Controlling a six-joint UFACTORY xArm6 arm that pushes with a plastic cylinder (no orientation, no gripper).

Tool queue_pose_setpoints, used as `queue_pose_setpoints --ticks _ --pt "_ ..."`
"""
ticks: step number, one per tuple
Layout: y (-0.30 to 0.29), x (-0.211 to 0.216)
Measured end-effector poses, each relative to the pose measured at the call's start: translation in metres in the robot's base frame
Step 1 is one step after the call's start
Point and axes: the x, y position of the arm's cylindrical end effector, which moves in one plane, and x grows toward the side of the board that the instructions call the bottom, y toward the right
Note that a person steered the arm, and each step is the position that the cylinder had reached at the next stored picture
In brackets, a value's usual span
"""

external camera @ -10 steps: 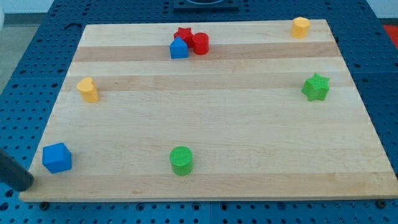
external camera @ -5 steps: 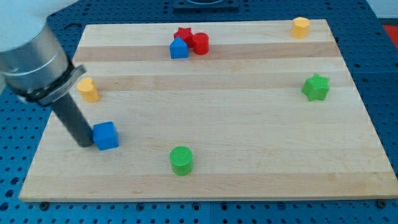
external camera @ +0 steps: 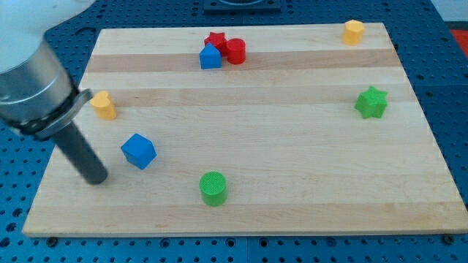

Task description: Move the blue cube below the red circle

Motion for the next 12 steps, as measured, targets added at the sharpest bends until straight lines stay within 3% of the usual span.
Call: queue_pose_setpoints --ticks 2,4,5,8,9,11,12 --pt "0.049 -0.077" --pt "0.025 -0.017" --pt "0.061 -0.029" --pt "0.144 -0.183" --pt "0.163 -0.207" --pt "0.179 -0.169" --pt "0.222 -0.176"
